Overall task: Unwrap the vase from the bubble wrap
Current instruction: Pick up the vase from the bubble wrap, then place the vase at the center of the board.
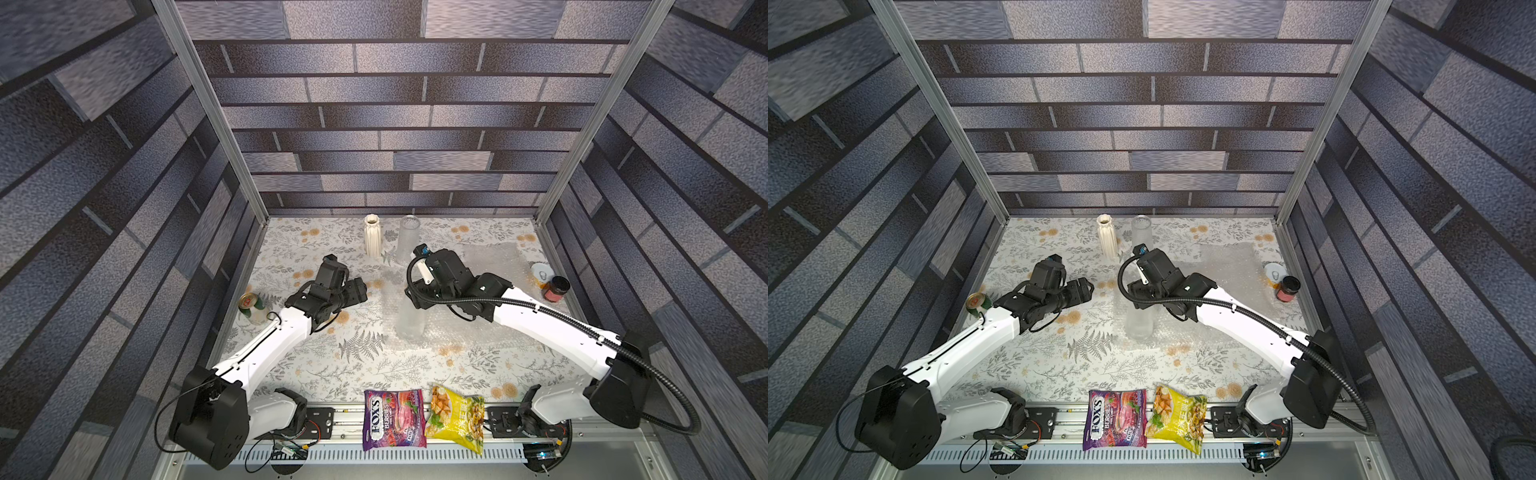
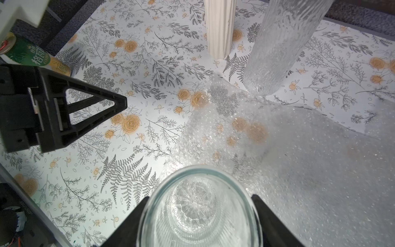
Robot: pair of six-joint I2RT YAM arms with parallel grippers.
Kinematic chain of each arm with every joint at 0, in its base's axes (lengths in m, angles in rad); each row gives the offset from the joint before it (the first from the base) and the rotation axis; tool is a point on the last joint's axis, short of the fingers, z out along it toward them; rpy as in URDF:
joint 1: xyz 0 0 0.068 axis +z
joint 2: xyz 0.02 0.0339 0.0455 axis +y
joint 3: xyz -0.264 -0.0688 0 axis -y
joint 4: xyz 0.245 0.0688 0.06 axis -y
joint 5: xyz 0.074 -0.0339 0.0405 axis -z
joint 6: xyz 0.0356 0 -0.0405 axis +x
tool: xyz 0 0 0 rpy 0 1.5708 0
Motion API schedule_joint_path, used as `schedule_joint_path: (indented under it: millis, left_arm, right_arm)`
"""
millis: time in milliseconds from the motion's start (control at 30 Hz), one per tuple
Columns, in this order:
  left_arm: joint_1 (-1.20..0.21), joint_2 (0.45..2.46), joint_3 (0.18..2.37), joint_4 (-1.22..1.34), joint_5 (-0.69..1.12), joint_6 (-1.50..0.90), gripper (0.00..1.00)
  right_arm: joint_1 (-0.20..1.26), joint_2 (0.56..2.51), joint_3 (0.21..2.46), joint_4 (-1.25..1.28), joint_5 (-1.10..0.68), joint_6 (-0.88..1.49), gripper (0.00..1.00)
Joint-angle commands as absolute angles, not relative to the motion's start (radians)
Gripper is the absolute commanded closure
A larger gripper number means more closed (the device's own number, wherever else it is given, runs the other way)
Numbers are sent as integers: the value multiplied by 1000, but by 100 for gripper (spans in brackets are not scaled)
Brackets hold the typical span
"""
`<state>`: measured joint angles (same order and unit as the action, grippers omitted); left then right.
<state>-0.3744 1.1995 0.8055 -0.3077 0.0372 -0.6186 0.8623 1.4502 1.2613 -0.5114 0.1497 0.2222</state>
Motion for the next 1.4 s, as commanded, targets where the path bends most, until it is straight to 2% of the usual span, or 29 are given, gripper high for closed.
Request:
schedule_joint_path:
  millis: [0,200,700,1067,1367]
  left_arm:
    - [-323,1162,781,-353,39,-657,14]
    - [-255,1139,756,-348,85,-664,14]
    - [-204,1164,765,-339,107,-650,14]
    - [-169,1149,758,-349,121,-646,14]
    - [-147,1135,749,-359,129,-639,14]
  right_arm:
    - [871,1470,1374,-426,151,184,70]
    - [870,1564,1509,-429,141,122,71]
    - [872,1892,1912,-400,72,-48,72]
    - [870,2192,2286,-539,72,-169,72]
    - [872,2261,2328,-538,104,-194,72]
